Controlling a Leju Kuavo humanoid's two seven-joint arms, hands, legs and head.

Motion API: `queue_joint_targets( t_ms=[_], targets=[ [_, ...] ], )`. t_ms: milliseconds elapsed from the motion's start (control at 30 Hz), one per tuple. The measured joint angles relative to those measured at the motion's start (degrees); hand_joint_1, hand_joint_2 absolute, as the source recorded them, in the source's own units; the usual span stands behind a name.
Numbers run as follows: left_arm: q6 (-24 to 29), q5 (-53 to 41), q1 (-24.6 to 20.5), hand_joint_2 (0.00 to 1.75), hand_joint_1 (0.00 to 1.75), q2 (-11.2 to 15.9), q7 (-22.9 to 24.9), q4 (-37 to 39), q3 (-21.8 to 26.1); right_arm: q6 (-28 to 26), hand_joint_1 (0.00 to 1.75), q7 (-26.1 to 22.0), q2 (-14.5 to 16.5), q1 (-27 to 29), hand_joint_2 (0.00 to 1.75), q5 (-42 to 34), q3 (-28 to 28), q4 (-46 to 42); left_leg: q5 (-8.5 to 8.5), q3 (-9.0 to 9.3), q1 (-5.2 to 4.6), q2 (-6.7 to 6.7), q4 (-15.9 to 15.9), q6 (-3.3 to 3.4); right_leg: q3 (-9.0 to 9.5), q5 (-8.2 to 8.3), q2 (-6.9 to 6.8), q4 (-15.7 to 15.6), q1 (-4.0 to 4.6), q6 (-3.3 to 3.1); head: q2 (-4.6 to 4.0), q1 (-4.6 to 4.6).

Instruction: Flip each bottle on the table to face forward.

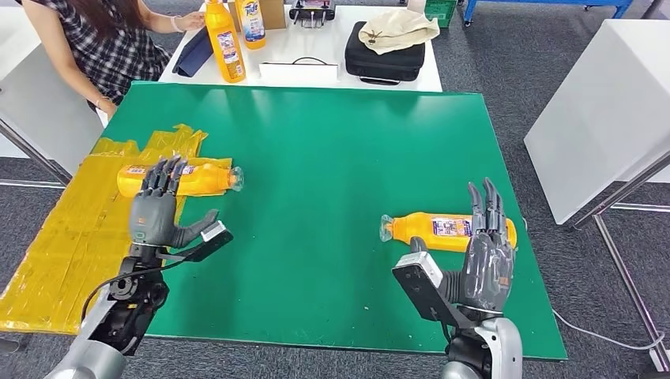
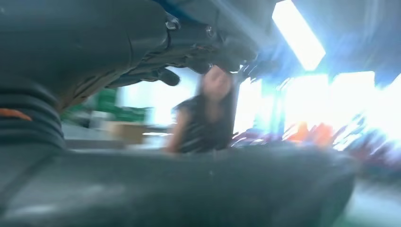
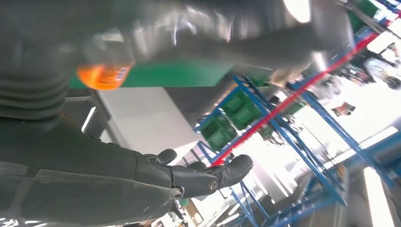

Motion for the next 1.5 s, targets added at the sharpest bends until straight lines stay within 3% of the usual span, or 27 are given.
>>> queue_joint_targets(
  t_ms=[67,133,233,300,367,500,700,867,1167,1500],
  targets=[
    [-1.2,10.7,0.7,0.0,0.0,-1.3,-8.7,-4.4,5.8,2.7,0.0,0.7,-0.7,1.1,1.75,0.6,-0.6,-0.6,-0.05,0.02,-0.01,0.07,0.0,-0.02,-0.01,0.0,0.07,0.0,-0.01,0.0,0.0,0.0],
    [-7.1,29.3,1.3,0.0,0.0,-2.3,-13.2,-8.8,10.1,8.2,0.0,2.3,-2.3,2.6,1.75,2.7,-1.6,-1.4,-0.09,0.07,-0.01,0.1,0.0,-0.03,-0.01,0.0,0.11,0.0,-0.01,0.0,0.0,-0.02],
    [-23.4,57.6,3.3,0.0,0.0,-3.1,-12.6,-16.8,12.8,14.3,0.0,5.3,-5.6,6.6,1.75,9.0,-4.3,-2.5,-0.07,0.05,0.0,-0.14,0.0,0.0,0.03,-0.05,-0.07,0.0,0.0,0.03,0.0,-0.01],
    [-31.3,65.7,5.0,0.0,0.0,-3.2,-11.7,-20.8,12.8,15.4,0.0,5.8,-7.0,9.6,1.75,13.3,-7.8,-3.4,-0.06,-0.01,0.0,-0.32,0.0,0.01,0.05,-0.07,-0.21,0.0,-0.01,0.04,0.0,0.03],
    [-34.9,66.4,6.0,0.0,0.0,-3.3,-11.3,-22.6,12.1,16.0,0.0,4.3,-7.3,11.5,1.75,16.1,-12.1,-4.1,-0.08,-0.03,-0.01,-0.33,0.0,0.02,0.05,-0.06,-0.22,0.0,-0.01,0.04,0.0,0.04],
    [-35.7,66.7,6.6,0.0,0.0,-3.4,-11.9,-23.0,10.0,16.5,0.0,0.8,-6.7,13.1,1.75,18.1,-19.2,-4.4,-0.13,0.02,-0.02,-0.25,0.0,0.01,0.05,-0.03,-0.14,0.0,-0.02,0.03,0.0,0.03],
    [-37.3,68.8,6.7,0.0,0.0,-3.5,-11.9,-22.8,7.4,17.5,0.0,0.7,-6.5,13.3,1.75,18.4,-24.2,-3.8,-0.07,0.05,0.0,-0.23,0.0,0.04,0.08,-0.02,-0.14,0.0,-0.01,0.03,-0.01,0.02],
    [-36.6,70.1,6.9,0.0,0.0,-3.5,-12.3,-22.2,5.5,14.7,0.0,-1.4,-8.2,10.5,1.75,18.3,-27.3,1.8,-0.07,0.04,-0.01,-0.18,0.0,0.04,0.11,0.01,-0.11,0.0,-0.01,0.03,0.0,0.02],
    [-35.9,73.8,14.7,0.0,0.0,-1.6,-13.2,-28.5,6.4,9.7,0.0,-5.3,-18.4,-0.4,1.75,9.0,-23.2,19.0,-0.08,0.03,-0.03,-0.03,0.0,0.07,0.1,0.01,-0.08,0.0,-0.02,0.05,0.0,0.01],
    [-35.7,73.8,16.9,0.0,0.0,-1.1,-13.0,-32.0,6.9,9.5,0.0,-4.1,-22.1,-9.5,1.75,4.4,-14.3,29.2,-0.01,0.07,0.01,-0.05,0.0,0.11,0.11,0.02,-0.11,0.0,0.02,0.03,0.0,0.01]
  ],
)
